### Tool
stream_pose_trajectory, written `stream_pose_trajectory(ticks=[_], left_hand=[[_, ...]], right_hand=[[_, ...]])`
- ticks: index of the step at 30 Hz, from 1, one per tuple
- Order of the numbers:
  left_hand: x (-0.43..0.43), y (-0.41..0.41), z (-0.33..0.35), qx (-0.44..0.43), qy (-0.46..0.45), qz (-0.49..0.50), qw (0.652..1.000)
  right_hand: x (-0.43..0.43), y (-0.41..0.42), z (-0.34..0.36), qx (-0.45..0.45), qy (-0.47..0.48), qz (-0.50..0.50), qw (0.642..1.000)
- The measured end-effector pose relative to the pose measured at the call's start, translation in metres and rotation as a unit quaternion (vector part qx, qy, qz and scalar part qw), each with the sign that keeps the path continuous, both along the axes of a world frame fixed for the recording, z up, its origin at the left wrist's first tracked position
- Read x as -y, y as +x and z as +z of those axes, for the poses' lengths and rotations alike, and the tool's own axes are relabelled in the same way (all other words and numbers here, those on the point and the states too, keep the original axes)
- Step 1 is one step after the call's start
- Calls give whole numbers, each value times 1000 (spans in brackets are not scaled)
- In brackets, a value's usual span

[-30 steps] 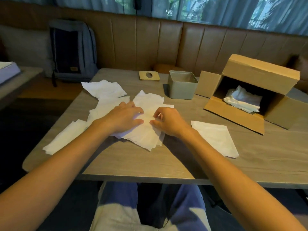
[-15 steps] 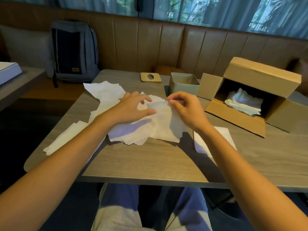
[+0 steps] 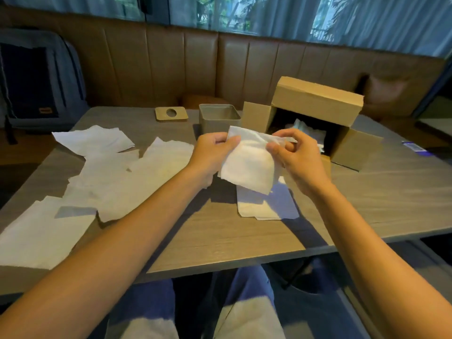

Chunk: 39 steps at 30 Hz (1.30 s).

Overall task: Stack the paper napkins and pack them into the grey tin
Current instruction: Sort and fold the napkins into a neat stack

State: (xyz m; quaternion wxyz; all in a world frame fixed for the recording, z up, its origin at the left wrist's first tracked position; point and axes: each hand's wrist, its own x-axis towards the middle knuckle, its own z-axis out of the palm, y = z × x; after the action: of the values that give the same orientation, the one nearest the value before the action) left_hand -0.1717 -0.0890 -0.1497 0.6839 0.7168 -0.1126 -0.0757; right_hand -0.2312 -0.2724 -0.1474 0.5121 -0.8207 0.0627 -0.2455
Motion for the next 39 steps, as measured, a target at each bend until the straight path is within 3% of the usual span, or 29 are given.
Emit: stream_pose_trajectory(ticks=[9, 12, 17, 23, 27, 30, 35, 39], left_hand=[[29, -19, -27, 30, 161, -56, 985], [24, -25, -30, 73, 269, -85, 957], [15, -25, -34, 155, 355, -90, 918], [13, -25, -32, 228, 460, -63, 856], [16, -25, -34, 267, 475, -56, 837], [19, -19, -38, 252, 457, -45, 852], [15, -5, -28, 101, 261, -121, 952], [15, -3, -24, 37, 222, -151, 963]], right_hand=[[42, -26, -19, -90, 1, -23, 996], [43, -26, -31, -106, -77, -36, 991], [35, -22, -55, -104, -174, -46, 978], [27, -20, -58, -82, -221, -59, 970], [26, -21, -57, -67, -240, -57, 967], [27, -20, -54, -17, -162, -45, 986], [27, -21, -46, 40, -75, -11, 996], [27, -21, -43, 61, -29, -12, 998]])
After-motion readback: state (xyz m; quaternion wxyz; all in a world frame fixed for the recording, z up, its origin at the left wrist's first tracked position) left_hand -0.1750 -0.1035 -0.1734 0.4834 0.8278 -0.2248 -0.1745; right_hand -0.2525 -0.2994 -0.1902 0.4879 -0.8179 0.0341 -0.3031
